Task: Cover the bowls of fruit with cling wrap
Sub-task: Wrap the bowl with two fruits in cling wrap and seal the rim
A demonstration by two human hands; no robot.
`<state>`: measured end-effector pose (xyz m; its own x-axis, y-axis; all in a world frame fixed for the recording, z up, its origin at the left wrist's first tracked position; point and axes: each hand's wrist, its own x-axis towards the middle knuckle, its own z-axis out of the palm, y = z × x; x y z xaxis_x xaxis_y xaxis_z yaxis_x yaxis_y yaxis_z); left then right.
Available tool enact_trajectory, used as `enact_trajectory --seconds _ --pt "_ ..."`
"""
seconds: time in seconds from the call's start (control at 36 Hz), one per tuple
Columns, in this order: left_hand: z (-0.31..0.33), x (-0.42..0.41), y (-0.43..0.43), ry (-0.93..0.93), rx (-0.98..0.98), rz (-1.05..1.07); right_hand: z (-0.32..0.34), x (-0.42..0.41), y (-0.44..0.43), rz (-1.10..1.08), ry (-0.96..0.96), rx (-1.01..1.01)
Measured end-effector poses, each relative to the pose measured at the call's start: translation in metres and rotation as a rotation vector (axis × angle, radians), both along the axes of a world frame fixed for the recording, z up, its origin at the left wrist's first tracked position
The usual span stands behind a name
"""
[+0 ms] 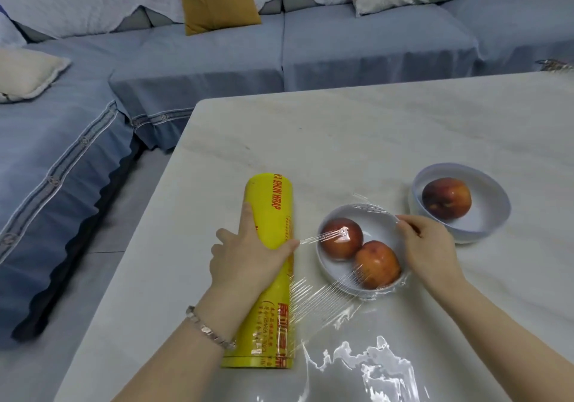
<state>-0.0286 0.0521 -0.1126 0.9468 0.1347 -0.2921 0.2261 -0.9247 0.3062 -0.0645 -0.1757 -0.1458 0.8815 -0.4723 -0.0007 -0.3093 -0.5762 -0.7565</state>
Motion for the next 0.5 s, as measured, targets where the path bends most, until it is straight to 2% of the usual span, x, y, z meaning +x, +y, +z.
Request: enact_trajectory --seconds 0.08,0.17,0.22,0.31,0.39,0.44,0.5 --pt "-0.003 0.001 -0.001 0.001 0.011 0.014 0.002 0.004 0.0 0.004 0.071 -0.024" --pt "-0.002 0.005 -0.001 -0.003 -0.005 0.01 0.009 0.01 0.006 0.052 0.105 -0.169" --pt "-0.004 0.011 -0.001 0.001 -0.09 0.014 0.016 0.018 0.015 0.104 0.039 -0.249" --pt "-0.009 0.019 0.0 0.033 -0.306 0.058 0.029 0.037 0.037 0.252 -0.096 -0.239" --pt "-0.01 0.021 0.001 0.045 -0.378 0.041 0.037 0.062 0.064 0.447 -0.155 -0.235" --pt "-0.008 0.02 0.002 0.053 -0.378 0.02 0.034 0.081 0.08 0.577 -0.071 -0.243" --pt "-0.008 0.02 0.003 0.058 -0.373 0.021 0.026 0.095 0.09 0.655 0.097 -0.225"
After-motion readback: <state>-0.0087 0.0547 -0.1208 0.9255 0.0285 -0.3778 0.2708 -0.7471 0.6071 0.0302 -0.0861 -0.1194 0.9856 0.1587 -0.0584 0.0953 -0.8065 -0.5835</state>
